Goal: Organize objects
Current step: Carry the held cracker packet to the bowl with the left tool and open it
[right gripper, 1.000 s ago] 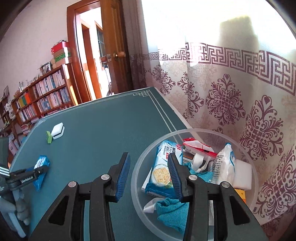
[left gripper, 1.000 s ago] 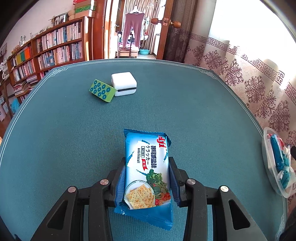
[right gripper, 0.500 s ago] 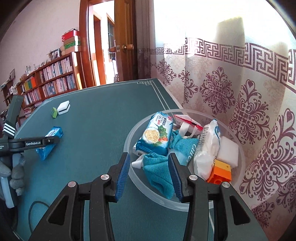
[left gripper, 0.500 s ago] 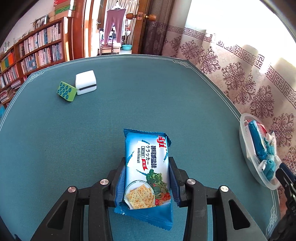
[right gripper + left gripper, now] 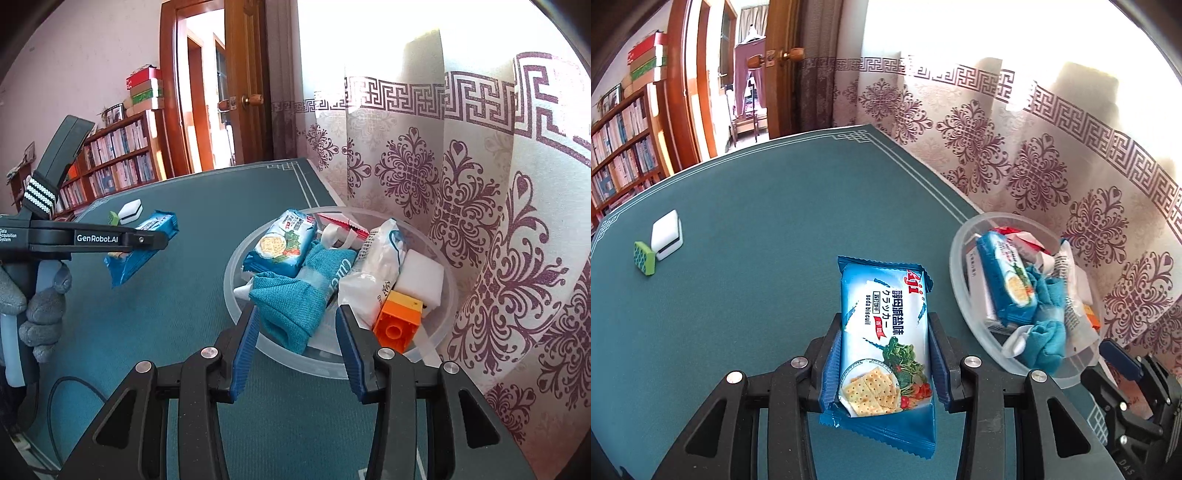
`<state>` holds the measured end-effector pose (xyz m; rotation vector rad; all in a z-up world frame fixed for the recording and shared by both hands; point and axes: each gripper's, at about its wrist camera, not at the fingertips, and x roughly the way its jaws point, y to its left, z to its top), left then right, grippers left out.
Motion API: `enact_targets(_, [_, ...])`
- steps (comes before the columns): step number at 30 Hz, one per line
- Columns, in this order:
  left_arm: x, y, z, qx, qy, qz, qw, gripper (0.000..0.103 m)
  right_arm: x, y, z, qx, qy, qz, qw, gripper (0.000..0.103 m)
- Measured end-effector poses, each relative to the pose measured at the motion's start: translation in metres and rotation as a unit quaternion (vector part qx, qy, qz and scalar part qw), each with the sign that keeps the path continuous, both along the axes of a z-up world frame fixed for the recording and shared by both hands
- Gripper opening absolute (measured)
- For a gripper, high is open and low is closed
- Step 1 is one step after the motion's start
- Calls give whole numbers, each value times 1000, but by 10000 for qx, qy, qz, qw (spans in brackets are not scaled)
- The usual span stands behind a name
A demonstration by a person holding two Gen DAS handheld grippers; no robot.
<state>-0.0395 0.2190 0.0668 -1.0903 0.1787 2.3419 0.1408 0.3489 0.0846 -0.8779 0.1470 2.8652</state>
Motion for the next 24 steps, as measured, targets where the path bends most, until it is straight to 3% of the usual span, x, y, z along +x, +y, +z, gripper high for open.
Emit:
enact_targets(13, [10,89,15,-63,6,-923,9957,43,11,18,7,-268,169,-3,9995,48])
enact_targets(24, [14,132,7,-207,-12,-1408,9898,44,10,29,1,-428,40,-68,9991,48])
